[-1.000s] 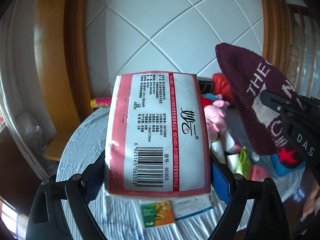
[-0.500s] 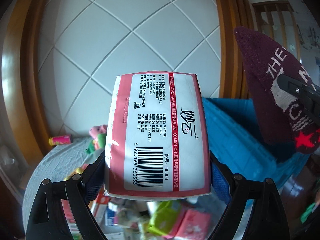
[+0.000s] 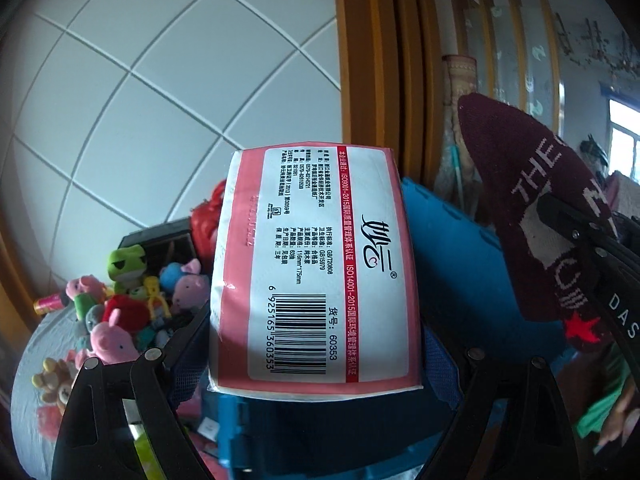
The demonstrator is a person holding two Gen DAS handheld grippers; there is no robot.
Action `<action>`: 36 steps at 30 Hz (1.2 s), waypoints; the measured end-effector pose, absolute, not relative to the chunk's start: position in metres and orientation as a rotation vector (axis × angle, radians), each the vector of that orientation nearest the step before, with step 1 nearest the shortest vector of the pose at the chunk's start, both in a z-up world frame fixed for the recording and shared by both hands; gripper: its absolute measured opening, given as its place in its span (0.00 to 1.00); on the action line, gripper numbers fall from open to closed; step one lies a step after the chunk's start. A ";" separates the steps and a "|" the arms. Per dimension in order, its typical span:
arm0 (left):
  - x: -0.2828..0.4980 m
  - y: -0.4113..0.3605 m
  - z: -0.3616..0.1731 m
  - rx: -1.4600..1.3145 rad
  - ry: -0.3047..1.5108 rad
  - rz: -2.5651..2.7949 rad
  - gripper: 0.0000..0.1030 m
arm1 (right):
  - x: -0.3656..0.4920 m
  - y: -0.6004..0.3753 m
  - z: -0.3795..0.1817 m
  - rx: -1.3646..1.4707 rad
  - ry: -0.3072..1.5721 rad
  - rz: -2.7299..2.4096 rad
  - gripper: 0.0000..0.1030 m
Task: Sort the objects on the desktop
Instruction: 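Release the tissue pack and beanie into the blue crate with both tools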
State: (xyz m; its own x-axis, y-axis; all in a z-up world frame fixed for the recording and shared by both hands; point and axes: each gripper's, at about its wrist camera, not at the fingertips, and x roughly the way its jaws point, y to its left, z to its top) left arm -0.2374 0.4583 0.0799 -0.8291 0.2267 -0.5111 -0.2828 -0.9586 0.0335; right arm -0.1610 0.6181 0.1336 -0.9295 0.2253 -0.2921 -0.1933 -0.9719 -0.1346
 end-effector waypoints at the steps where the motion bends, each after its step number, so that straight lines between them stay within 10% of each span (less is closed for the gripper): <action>1: -0.241 0.467 0.074 -0.795 0.165 2.754 0.88 | -0.164 0.629 0.128 -0.480 -0.142 2.883 0.18; 21: -0.265 0.541 0.011 -1.242 0.277 2.595 0.90 | -0.206 0.700 0.056 -0.891 0.021 2.779 0.18; 30: -0.255 0.543 0.020 -1.176 0.283 2.622 0.91 | -0.198 0.705 0.059 -0.856 0.023 2.754 0.60; 36: -0.253 0.544 0.020 -1.169 0.293 2.613 0.91 | -0.193 0.705 0.061 -0.844 0.027 2.765 0.61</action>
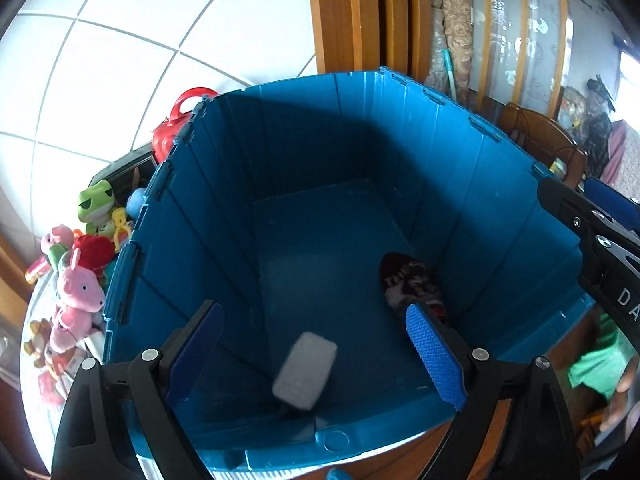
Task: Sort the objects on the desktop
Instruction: 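Release the tissue pack and beanie into the blue crate with both tools, then withdraw both tools from the crate back over the pile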
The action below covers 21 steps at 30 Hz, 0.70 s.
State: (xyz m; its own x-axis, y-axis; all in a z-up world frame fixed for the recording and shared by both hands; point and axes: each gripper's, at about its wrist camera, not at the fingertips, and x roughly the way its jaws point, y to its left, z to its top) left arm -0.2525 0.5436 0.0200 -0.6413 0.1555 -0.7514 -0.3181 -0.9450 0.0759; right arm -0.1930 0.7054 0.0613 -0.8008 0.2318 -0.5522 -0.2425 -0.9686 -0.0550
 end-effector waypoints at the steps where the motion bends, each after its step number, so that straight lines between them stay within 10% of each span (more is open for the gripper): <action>1: -0.251 0.543 0.020 -1.167 0.294 2.612 0.91 | -0.193 0.705 0.062 -0.846 0.027 2.764 0.62; 12: -0.211 0.528 0.037 -1.040 0.289 2.659 0.91 | -0.165 0.697 0.062 -0.853 0.000 2.769 0.98; 21: -0.187 0.505 0.048 -0.980 0.270 2.688 0.91 | -0.151 0.685 0.062 -0.842 0.000 2.779 1.00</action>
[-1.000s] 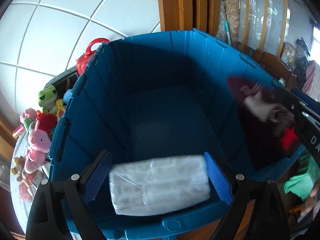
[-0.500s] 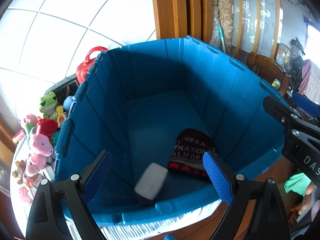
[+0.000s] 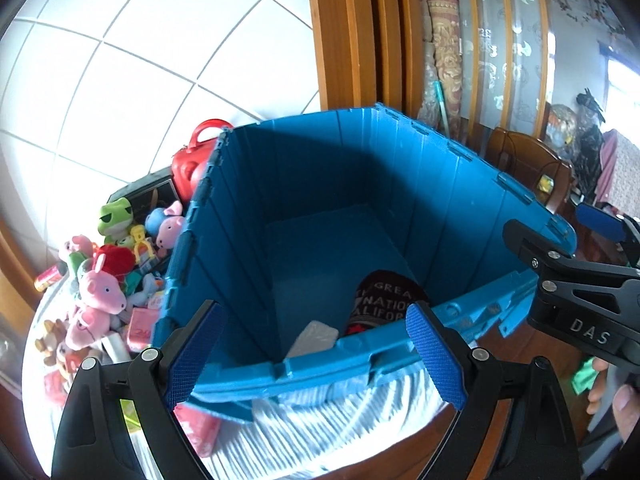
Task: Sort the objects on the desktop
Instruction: 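Withdraw both tools from the crate back over the pile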
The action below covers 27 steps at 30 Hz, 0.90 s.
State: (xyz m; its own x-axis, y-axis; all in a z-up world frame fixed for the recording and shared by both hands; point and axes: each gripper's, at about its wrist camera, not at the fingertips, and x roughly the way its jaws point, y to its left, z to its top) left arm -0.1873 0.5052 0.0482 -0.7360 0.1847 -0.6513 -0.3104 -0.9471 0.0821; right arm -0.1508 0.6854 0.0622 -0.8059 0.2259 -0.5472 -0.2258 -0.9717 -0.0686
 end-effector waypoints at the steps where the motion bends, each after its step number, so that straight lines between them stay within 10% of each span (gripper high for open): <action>1: -0.186 0.502 0.049 -0.979 0.267 2.689 0.91 | -0.150 0.684 0.062 -0.843 0.001 2.780 1.00; 27: -0.129 0.295 0.041 -0.901 0.188 2.762 0.91 | -0.095 0.503 0.074 -0.762 -0.010 2.878 1.00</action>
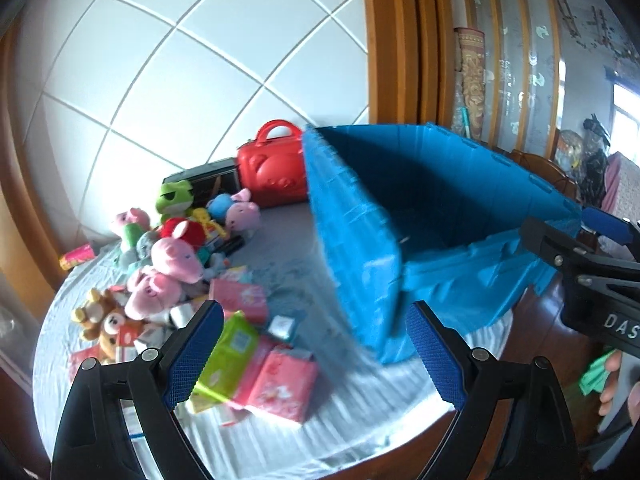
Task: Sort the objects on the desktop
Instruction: 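Withdraw both tools from the crate back over the pile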
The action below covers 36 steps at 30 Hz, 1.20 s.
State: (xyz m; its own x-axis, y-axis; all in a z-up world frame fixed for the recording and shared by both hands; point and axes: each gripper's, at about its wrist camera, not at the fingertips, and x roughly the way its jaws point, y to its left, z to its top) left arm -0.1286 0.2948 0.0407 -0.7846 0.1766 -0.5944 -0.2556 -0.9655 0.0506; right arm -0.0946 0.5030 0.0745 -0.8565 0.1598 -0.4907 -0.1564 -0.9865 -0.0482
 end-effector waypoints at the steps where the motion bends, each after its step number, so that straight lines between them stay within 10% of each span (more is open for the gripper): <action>1: -0.127 0.282 0.037 -0.912 0.188 2.768 0.91 | -0.091 0.490 0.073 -0.751 -0.004 2.884 1.00; 20: -0.118 0.057 -0.068 -1.292 0.051 2.919 0.91 | -0.122 0.268 -0.032 -1.216 -0.131 2.983 1.00; 36: -0.172 -0.006 -0.150 -1.669 -0.097 2.967 0.91 | -0.209 0.279 -0.148 -1.610 -0.052 2.831 1.00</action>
State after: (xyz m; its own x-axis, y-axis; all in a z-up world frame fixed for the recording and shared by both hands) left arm -0.1715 -0.0061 -0.1504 -0.4935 -0.1997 -0.8465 0.2546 -0.9638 0.0789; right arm -0.2088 0.2786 -0.1476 -0.5066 -0.0844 -0.8581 0.1158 -0.9928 0.0293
